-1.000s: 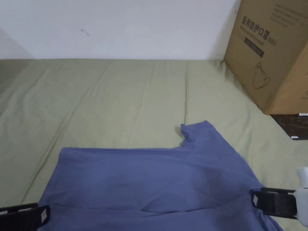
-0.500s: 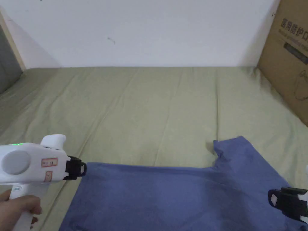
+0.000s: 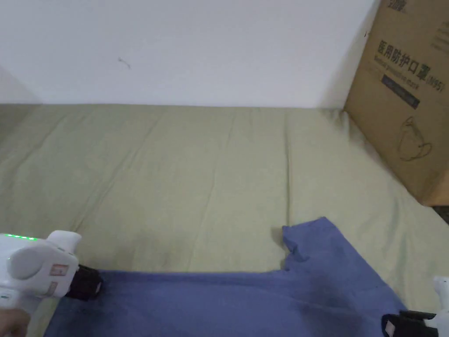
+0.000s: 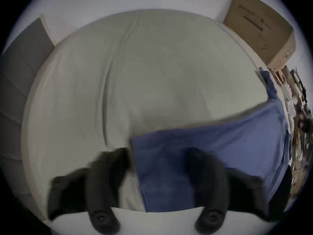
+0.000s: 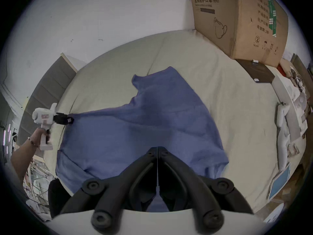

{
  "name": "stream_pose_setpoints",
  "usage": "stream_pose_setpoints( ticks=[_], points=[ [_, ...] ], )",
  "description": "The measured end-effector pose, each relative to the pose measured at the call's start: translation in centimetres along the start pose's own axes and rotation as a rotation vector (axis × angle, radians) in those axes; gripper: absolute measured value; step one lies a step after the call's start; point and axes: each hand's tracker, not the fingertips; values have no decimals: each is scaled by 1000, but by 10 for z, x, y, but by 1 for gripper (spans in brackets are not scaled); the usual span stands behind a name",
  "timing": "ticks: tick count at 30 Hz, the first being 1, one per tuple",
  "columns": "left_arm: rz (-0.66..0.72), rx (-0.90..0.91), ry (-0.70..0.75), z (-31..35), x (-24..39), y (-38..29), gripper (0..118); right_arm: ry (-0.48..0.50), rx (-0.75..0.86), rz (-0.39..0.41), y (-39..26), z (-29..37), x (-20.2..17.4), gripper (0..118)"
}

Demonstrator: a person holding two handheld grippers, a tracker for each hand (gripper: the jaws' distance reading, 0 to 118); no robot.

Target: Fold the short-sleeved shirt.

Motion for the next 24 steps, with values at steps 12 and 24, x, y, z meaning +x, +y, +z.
stream_pose_setpoints(
  ticks=[12,24],
  points=[
    [30,127,-73,86,-1,-7,2,-154,-92,-122,149,-160,65,116],
    [96,182,-101,81,-25,-35,2,-85,-119,49,138,-130,37,0]
  ],
)
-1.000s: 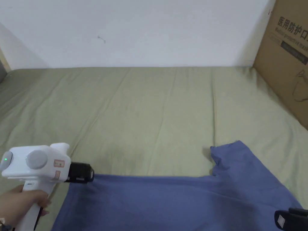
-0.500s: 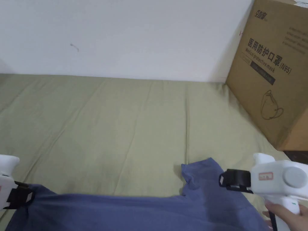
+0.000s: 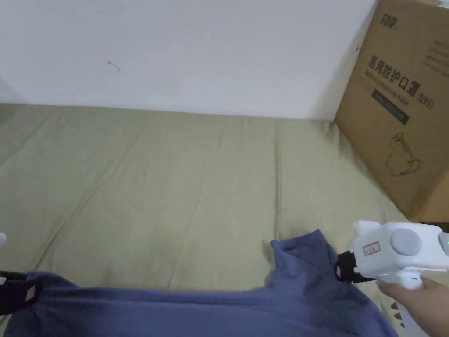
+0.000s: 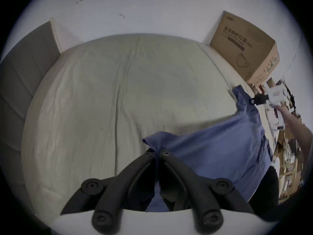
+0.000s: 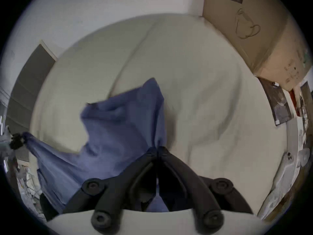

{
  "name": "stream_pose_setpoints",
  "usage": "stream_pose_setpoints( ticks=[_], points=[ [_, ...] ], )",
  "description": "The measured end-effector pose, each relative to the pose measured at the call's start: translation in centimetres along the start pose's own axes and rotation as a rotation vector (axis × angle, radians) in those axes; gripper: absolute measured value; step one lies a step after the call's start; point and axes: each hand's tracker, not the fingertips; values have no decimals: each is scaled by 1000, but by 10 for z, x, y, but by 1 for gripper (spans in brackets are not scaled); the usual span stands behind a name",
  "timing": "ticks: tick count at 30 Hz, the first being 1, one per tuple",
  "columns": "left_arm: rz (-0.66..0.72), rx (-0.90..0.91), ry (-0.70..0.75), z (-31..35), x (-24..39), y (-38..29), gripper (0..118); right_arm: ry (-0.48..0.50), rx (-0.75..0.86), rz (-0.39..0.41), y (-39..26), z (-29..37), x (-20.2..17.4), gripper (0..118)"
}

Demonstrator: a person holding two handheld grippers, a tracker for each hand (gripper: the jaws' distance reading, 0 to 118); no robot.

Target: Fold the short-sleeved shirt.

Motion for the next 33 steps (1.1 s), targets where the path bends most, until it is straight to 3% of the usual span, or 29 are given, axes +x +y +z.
stream_pose_setpoints(
  ticks=[5,9,14,23,27,33],
  points=[
    [31,105,-37,40,0,-6,2,12,229,-111,-16,79,18,0],
    [37,153,-29,68,3,-4,2,95,309,-204,-32,140,23,0],
    [44,166,-60,88,2,-9,2,116,329,-207,-67,188,15,0],
    [-61,55,-58,102,17,-92,2,103,166,-183,-205,198,18,0],
    [38,-34,-107,102,11,-158,2,103,40,-258,-277,185,25,0],
    [84,-92,-131,110,22,-205,4,110,-2,-282,-319,167,41,0]
  ],
)
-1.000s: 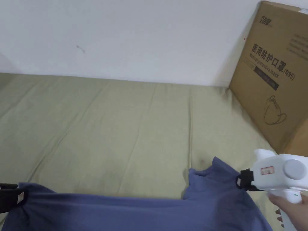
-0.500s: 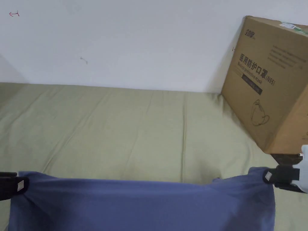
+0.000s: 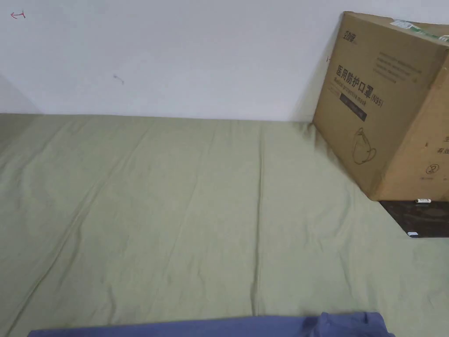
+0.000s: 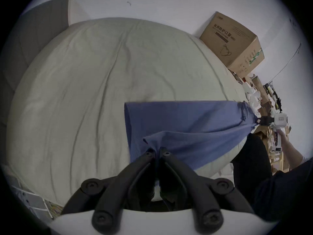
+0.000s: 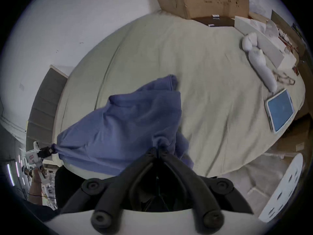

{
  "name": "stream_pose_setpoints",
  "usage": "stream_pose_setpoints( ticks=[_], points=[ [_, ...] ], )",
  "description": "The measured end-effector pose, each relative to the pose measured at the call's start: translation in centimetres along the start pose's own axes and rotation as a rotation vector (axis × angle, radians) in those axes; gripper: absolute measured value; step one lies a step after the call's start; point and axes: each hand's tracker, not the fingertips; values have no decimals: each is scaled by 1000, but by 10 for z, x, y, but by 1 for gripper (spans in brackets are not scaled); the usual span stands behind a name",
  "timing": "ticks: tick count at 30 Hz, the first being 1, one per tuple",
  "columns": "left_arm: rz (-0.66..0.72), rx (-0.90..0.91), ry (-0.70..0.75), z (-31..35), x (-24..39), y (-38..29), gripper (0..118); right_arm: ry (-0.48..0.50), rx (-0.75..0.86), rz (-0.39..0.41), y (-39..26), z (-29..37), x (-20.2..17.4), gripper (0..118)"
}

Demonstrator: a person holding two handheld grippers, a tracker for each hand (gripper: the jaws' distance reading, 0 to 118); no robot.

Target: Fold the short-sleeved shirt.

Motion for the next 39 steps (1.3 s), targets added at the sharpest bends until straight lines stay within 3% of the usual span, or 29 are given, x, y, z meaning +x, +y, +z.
stream_pose_setpoints(
  ticks=[2,3,5,6,7,8,12,15,17,18,20,21,22,24,26,29,31,34,36,38,39],
  points=[
    [18,27,8,5,3,-1,12,-18,41,51,0,2,-4,5],
    [10,66,49,11,6,2,26,-63,61,75,2,4,-8,18],
    [24,123,39,23,9,5,88,-114,75,105,7,6,-11,85],
    [28,162,32,30,12,7,112,-102,95,117,9,10,-17,106],
    [38,212,24,37,9,11,118,-82,135,129,13,17,-25,116],
    [59,257,12,45,12,14,118,-74,159,136,15,22,-33,116],
    [74,373,9,64,32,31,118,-12,294,204,29,44,-87,116],
    [53,387,55,63,57,46,118,-27,341,239,38,46,-132,116],
    [22,365,123,59,79,55,107,-28,331,233,37,41,-162,111],
    [-2,360,141,55,88,58,92,0,343,226,37,37,-171,98],
    [-33,363,141,44,106,60,7,-7,355,256,36,26,-189,16],
    [-45,351,130,36,113,62,0,-81,358,303,37,17,-197,0],
    [-67,346,173,30,121,60,0,-117,357,327,36,10,-202,0],
    [-69,331,101,16,135,54,0,-76,338,320,34,4,-206,0],
    [-76,328,119,9,144,49,0,-54,328,292,30,0,-207,0],
    [-75,320,116,5,134,54,0,-47,319,293,28,-2,-205,0],
    [-2,268,88,7,112,59,0,-45,307,301,26,-1,-203,0],
    [156,179,-91,0,43,61,0,-37,297,313,25,0,-200,0],
    [266,118,-283,-12,-11,56,0,-39,282,308,23,3,-201,0],
    [371,92,-376,-20,-50,42,13,-27,260,284,21,0,-199,0],
    [409,105,-386,-13,-60,33,29,-15,247,273,21,-3,-199,0]
  ],
)
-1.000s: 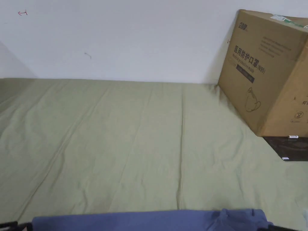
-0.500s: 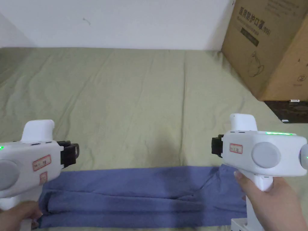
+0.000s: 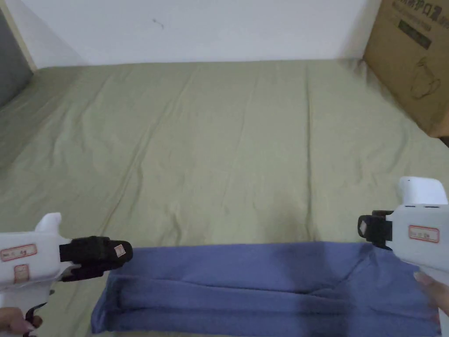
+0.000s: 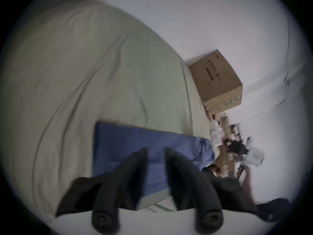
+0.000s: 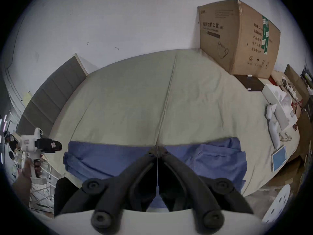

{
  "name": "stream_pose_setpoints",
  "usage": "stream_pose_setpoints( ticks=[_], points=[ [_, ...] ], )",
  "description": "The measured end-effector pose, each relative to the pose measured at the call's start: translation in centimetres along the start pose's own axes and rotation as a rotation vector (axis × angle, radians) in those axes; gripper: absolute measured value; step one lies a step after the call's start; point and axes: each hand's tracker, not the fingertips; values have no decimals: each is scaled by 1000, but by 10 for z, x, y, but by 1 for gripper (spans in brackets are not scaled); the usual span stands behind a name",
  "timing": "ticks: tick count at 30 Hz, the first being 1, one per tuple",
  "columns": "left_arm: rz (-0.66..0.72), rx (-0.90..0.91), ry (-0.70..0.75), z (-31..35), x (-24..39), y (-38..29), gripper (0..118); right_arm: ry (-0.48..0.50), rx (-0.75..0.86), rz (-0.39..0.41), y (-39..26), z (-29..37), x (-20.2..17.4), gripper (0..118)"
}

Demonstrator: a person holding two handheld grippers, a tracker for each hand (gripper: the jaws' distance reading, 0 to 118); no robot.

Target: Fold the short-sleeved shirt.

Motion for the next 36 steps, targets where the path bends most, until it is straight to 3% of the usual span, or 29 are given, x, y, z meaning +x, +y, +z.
stream_pose_setpoints(
  ticks=[2,3,4,8,11,15,17,18,19,20,21,22,23,24,25,27,33,35,36],
  points=[
    [51,10,-49,8,-28,-1,94,6,-13,-3,-2,0,-6,0],
    [70,3,-67,11,-39,-3,118,11,-16,0,-4,-3,-8,0],
    [87,77,-97,20,-40,-11,116,12,-23,9,-6,-6,-10,0],
    [217,74,-159,14,-87,-10,118,-1,-75,11,-9,-16,-16,0],
    [287,0,-238,-11,-107,-15,118,5,-96,-4,-8,-20,-18,0],
    [313,-76,-501,-48,-89,-13,118,20,-92,-15,-4,-16,-16,0],
    [297,-173,-493,-68,-82,-15,118,17,-88,-9,-1,-14,-18,0],
    [253,-186,-475,-74,-79,-12,116,14,-87,-6,0,-13,-19,0],
    [232,-181,-461,-73,-77,-9,101,14,-86,-5,1,-13,-19,0],
    [252,-161,-454,-75,-76,-6,101,18,-86,-9,2,-12,-19,0],
    [269,-152,-399,-74,-79,-3,93,30,-87,-19,3,-10,-18,0],
    [278,-158,-331,-75,-81,-1,69,34,-87,-24,3,-10,-17,0],
    [243,-195,-87,-80,-85,-4,18,37,-86,-28,2,-9,-17,0],
    [307,-186,-189,-90,-106,-27,4,37,-86,-29,2,-9,-17,0],
    [322,-130,-253,-83,-101,-24,4,35,-88,-28,2,-9,-16,0],
    [227,-143,-154,-81,-89,-25,4,30,-94,-30,1,-10,-14,0],
    [34,-46,-45,-31,-21,-23,4,48,-93,-33,1,-9,-9,0],
    [-39,0,55,-8,-5,-18,4,60,-86,-27,3,-7,-8,0],
    [-53,23,195,8,-11,-12,4,62,-81,-22,3,-7,-8,0]
  ],
)
